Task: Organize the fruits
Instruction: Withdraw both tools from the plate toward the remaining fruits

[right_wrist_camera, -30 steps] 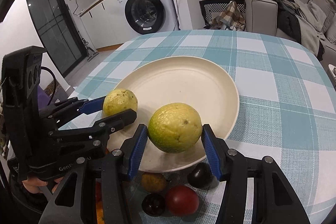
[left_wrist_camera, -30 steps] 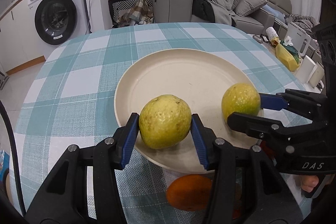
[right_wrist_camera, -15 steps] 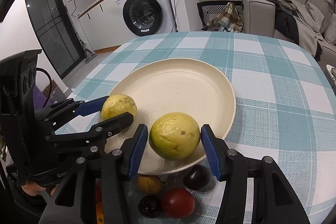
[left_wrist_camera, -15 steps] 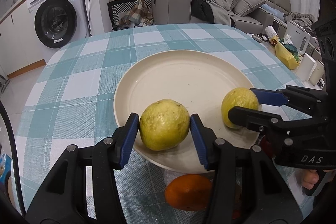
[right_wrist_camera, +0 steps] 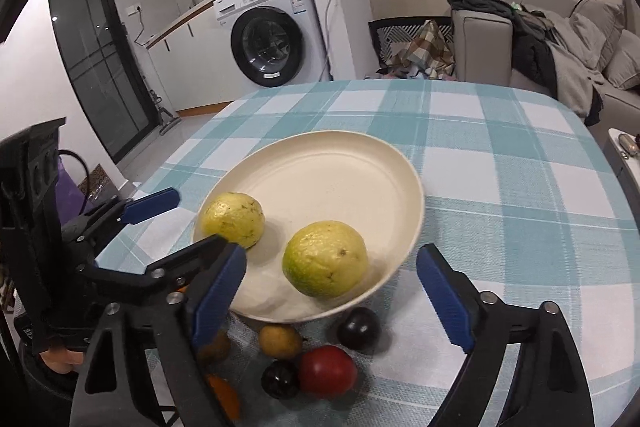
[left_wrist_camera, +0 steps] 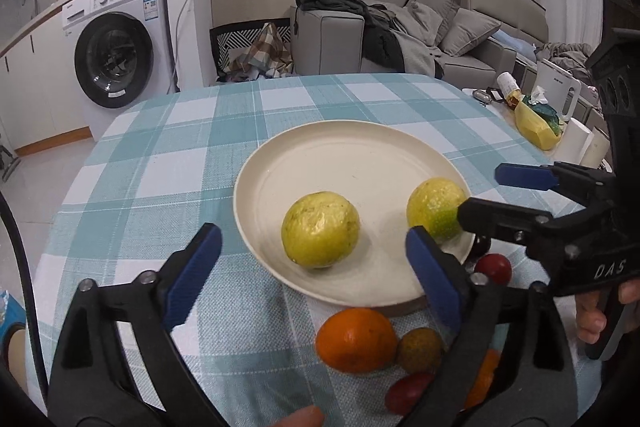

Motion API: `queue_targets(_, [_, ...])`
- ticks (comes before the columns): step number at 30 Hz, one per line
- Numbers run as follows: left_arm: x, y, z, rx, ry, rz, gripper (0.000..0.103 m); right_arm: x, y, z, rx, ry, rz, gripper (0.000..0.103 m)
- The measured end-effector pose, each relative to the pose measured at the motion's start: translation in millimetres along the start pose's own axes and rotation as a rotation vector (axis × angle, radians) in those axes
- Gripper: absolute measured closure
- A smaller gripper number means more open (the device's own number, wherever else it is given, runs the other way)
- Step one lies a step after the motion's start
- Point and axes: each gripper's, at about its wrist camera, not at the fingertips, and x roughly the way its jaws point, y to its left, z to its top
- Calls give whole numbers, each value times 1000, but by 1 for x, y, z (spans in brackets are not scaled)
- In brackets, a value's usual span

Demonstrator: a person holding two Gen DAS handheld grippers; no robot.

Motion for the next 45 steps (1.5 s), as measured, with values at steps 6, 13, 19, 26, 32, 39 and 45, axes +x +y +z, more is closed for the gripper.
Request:
queue_targets(6, [-25, 7, -2, -35, -38, -12, 1, -10, -11, -7, 31, -1, -3, 1])
queue_targets(13, [-51, 11, -9, -47, -75, -9, 1, -27, -6, -20, -11, -13, -8, 0])
queue_targets(19, [-58, 10, -16, -41, -70, -8, 1, -35, -2, -30, -26, -23, -6, 0])
queue_targets(26, [-58, 6, -21, -33, -63, 0, 1, -35, 5, -34, -69, -14, -35, 0])
queue_targets(32, [-56, 3, -22, -30, -62, -1, 1, -31, 6, -36, -82, 2, -37, 0])
queue_targets(39, [-52, 2, -23, -26, -45, -6, 1, -23, 5, -40, -88, 40, -43, 0])
queue_targets(45, [-48, 1, -24, -21, -28, -10, 1, -19, 1, -42, -83, 74, -57, 0])
